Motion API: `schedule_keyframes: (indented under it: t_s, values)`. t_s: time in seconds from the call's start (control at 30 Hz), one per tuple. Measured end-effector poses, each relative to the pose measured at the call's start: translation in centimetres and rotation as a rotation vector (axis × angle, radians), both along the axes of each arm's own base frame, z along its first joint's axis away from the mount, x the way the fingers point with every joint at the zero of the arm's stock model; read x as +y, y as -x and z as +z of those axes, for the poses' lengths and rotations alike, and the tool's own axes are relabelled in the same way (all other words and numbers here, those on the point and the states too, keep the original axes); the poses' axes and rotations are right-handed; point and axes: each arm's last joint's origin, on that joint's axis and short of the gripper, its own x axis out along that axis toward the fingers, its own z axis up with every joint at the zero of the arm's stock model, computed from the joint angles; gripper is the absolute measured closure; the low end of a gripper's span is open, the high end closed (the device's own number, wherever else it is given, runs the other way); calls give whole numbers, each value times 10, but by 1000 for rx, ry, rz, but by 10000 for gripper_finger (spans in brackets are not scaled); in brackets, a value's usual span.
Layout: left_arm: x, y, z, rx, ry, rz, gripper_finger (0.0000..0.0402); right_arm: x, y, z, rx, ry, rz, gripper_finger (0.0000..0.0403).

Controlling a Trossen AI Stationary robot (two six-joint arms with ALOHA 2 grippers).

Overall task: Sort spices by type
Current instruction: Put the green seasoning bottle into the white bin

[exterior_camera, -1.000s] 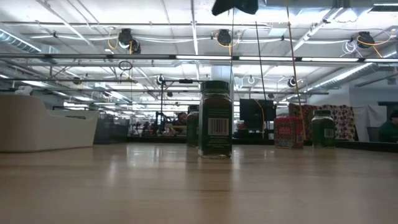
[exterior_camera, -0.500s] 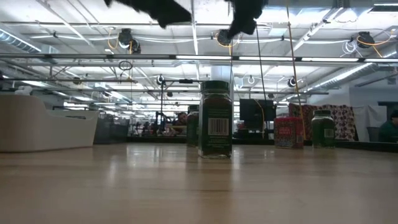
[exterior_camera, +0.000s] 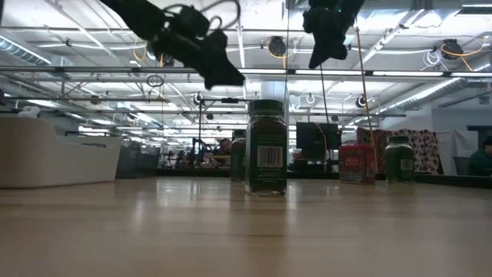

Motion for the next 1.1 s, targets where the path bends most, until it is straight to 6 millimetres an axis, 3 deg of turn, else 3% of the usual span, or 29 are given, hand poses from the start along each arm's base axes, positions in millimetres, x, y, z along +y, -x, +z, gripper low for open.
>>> schedule_keyframes:
  t_s: [0.17,0.37,0.77,1.1]
  values:
    - [-2,-14,-22,69,-71,-37,262,0,1,-1,4,-25,-23,403]
    - [-11,-25,-30,90,-136,-94,255,7,9,-4,69,-123,-86,403]
    - [-9,-26,-31,141,-203,37,103,13,12,4,44,-71,-47,403]
    - [-17,-30,-37,181,-126,73,88,15,14,2,74,-72,-15,403]
